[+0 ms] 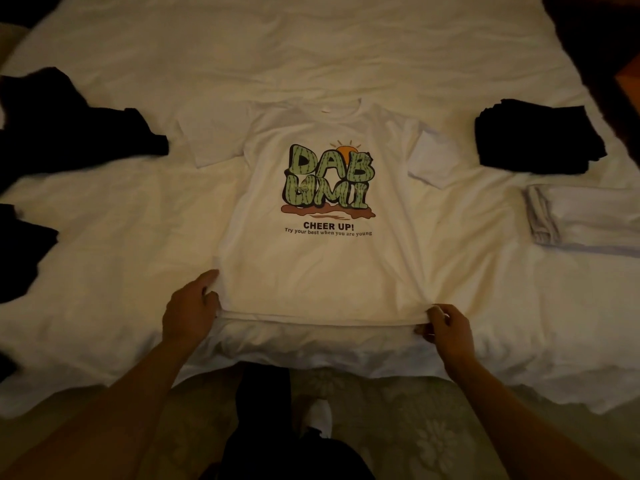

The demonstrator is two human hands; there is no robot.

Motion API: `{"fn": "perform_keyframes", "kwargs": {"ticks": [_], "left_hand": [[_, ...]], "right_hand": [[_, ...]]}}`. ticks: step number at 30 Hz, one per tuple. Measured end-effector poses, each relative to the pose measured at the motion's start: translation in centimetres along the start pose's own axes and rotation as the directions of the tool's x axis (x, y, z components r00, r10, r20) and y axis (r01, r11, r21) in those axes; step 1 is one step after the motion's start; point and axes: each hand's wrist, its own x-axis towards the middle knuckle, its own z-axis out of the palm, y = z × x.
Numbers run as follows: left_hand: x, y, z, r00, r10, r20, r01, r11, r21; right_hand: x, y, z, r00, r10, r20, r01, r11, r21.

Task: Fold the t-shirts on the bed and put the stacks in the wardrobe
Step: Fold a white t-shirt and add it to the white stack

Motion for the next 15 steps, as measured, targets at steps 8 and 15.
{"fn": "perform_keyframes", "kwargs": {"ticks": [8,15], "left_hand": [[-0.1,-1.1,-0.7,0.976,-0.207,-0.066,0.16,0.89,-0.428],[-1.0,1.4,-2.2,0.974,-0.221,-0.056,0.103,0.646,-0.756]], "right_hand": [[-0.5,0.0,-1.7,0.984,0.157,0.08,-0.166,0.977,0.131],[-0.4,-3.5,-0.9,0.984,-0.025,-0.179,0.078,0.95,0.301]]}}
